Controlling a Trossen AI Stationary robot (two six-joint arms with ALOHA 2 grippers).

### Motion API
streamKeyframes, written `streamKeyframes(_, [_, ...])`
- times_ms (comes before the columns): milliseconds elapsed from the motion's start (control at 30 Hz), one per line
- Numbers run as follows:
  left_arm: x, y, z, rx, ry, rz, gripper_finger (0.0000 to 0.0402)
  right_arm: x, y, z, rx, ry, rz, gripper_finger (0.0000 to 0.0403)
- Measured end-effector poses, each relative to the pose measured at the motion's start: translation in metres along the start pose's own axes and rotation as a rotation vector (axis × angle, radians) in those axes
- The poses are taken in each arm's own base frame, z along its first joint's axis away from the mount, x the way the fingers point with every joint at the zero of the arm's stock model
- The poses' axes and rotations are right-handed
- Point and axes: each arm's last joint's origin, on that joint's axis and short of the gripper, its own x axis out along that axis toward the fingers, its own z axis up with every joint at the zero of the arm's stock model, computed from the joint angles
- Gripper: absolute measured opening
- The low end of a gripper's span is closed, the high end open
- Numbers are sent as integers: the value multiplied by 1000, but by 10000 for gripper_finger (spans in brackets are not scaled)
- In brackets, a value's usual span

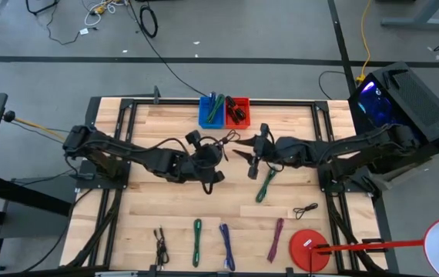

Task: Pick & Place USB Port
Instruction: Put the black charger cable into the red bin

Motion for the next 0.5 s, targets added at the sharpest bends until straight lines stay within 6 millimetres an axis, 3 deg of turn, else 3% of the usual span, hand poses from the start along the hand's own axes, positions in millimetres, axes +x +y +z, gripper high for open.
streamKeyframes(500, [-13,-6,16,-3,-131,18,5,10,-13,15,98,-196,88,139])
